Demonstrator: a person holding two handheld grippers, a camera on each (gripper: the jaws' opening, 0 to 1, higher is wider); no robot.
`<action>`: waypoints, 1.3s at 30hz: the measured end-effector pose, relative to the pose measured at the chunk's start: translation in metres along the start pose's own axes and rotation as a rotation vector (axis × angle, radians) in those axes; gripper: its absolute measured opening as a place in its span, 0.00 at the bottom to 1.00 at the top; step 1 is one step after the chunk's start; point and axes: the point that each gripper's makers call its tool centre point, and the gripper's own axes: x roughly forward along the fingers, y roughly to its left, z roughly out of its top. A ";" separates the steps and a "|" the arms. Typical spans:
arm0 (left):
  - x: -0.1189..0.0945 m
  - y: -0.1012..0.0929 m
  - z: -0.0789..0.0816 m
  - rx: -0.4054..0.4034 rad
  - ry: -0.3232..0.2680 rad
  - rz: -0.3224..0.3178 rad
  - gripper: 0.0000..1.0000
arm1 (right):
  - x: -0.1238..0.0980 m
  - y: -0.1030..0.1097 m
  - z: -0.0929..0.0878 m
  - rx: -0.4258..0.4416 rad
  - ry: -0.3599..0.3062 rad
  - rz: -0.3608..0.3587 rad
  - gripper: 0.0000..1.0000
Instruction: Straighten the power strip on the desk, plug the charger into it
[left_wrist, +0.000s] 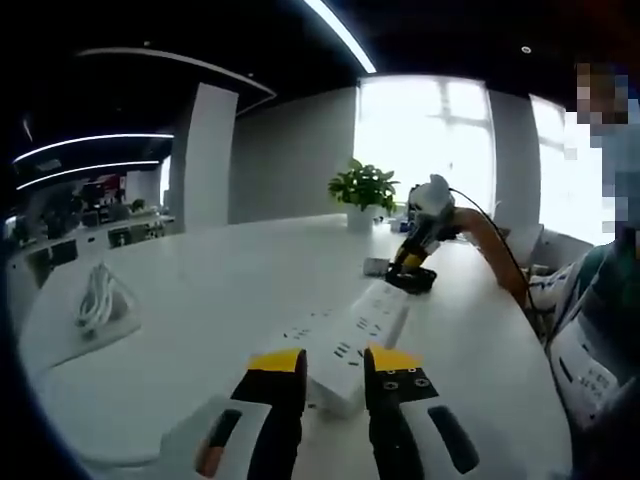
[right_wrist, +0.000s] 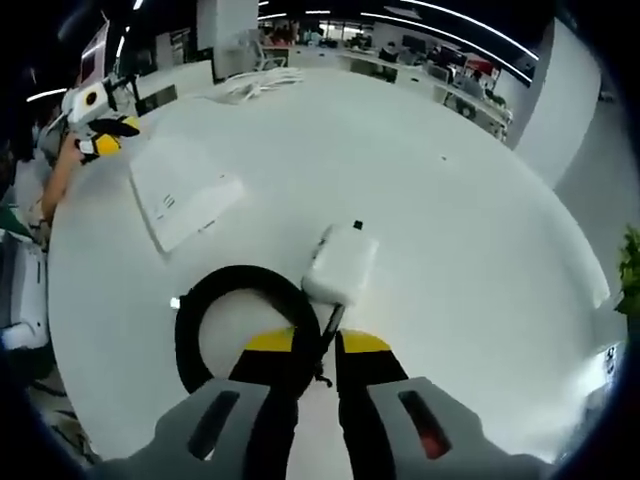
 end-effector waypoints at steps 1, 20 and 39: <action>0.000 0.000 0.000 0.000 0.000 0.000 0.22 | 0.001 -0.001 0.001 -0.008 -0.003 -0.003 0.12; -0.001 -0.007 0.002 0.019 0.003 -0.013 0.22 | 0.014 -0.012 0.045 -0.172 -0.057 -0.184 0.09; -0.002 -0.006 0.004 0.036 0.009 -0.007 0.22 | 0.009 0.000 0.083 -0.430 -0.091 -0.360 0.07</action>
